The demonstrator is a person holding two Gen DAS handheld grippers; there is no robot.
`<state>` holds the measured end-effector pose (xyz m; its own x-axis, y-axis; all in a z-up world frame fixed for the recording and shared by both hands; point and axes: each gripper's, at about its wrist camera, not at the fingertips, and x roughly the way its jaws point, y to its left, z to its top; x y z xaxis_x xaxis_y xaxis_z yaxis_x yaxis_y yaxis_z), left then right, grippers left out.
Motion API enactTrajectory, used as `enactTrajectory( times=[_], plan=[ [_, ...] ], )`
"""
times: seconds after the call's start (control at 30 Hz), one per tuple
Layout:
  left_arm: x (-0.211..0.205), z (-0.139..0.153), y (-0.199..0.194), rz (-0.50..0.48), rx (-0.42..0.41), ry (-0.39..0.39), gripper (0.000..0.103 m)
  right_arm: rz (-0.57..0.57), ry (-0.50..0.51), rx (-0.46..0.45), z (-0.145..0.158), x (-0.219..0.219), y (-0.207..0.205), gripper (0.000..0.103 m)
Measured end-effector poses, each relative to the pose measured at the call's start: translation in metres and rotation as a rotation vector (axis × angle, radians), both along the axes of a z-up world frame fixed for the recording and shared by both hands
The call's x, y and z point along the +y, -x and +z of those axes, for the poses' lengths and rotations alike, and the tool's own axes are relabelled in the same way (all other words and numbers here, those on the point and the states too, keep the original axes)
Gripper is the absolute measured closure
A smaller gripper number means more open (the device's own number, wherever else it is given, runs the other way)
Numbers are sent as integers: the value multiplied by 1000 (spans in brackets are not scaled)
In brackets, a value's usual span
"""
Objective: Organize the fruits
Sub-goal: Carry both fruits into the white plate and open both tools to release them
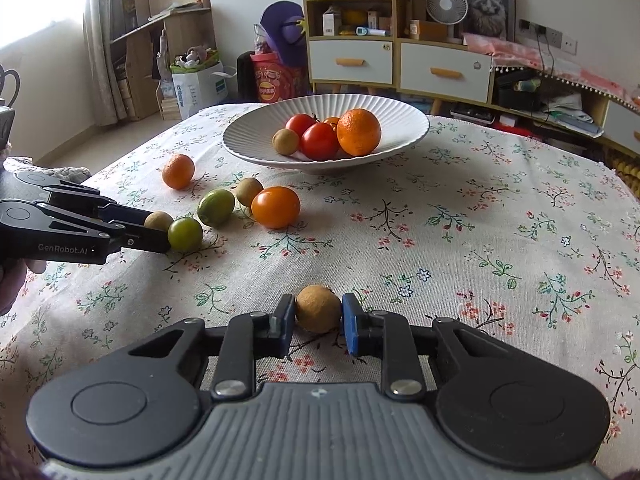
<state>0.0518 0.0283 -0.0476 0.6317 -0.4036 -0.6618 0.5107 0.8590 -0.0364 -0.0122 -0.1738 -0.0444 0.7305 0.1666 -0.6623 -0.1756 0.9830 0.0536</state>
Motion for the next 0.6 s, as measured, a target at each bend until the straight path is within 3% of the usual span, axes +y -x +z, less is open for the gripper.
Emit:
enactTrajectory(
  times=[0.6],
  plan=[
    [2,17,-4,54,-17,33,78,-13,-61,-33,18,-3,-10,80]
  ],
)
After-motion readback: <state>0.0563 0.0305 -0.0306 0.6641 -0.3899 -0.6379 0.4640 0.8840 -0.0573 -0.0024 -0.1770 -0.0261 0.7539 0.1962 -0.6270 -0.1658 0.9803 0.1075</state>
